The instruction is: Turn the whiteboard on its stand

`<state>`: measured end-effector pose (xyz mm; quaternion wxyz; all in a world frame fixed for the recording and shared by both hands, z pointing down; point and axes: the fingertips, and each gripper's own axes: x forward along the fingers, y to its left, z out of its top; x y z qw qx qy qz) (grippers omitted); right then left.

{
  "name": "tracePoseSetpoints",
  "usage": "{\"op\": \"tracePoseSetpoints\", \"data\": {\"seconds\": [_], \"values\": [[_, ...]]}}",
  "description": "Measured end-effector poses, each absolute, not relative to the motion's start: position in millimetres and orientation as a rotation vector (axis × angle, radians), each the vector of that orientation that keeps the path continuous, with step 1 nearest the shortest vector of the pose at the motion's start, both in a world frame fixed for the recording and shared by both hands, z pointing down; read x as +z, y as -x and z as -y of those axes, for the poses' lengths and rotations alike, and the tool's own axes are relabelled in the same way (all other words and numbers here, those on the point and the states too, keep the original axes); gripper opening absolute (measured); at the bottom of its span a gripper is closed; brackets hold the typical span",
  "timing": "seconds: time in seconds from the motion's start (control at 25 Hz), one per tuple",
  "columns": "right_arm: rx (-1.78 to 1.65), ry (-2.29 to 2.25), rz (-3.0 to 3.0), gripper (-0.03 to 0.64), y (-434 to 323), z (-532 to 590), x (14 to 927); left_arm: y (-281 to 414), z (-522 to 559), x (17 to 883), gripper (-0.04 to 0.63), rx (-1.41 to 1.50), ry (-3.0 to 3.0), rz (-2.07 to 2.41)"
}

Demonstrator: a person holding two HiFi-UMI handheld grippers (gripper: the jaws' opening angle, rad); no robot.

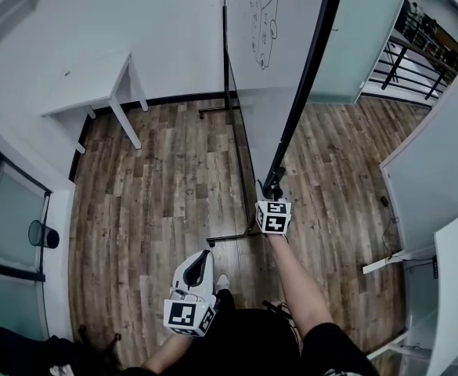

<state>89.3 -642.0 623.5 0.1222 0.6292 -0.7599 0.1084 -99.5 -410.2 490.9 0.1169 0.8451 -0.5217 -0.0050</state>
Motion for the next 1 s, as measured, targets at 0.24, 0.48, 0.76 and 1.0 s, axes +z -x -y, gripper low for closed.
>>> {"op": "tracePoseSetpoints", "data": {"seconds": [0.24,0.48,0.76,1.0], "values": [[0.322,-1.827,2.216,0.172,-94.2,612.0,625.1,96.9,384.5,489.0,0.018,-0.022,-2.468,1.537],[0.316,-1.809,2.226,0.172,-102.8,573.1,627.5,86.6,350.8,488.0,0.018,-0.055,-2.441,1.560],[0.313,-1.780,2.244,0.172,-105.3,526.9,628.6,71.6,302.4,489.4,0.018,-0.049,-2.439,1.585],[0.303,-1.769,2.259,0.172,-111.8,490.4,628.8,60.3,258.8,489.8,0.018,-0.033,-2.422,1.637]]}}
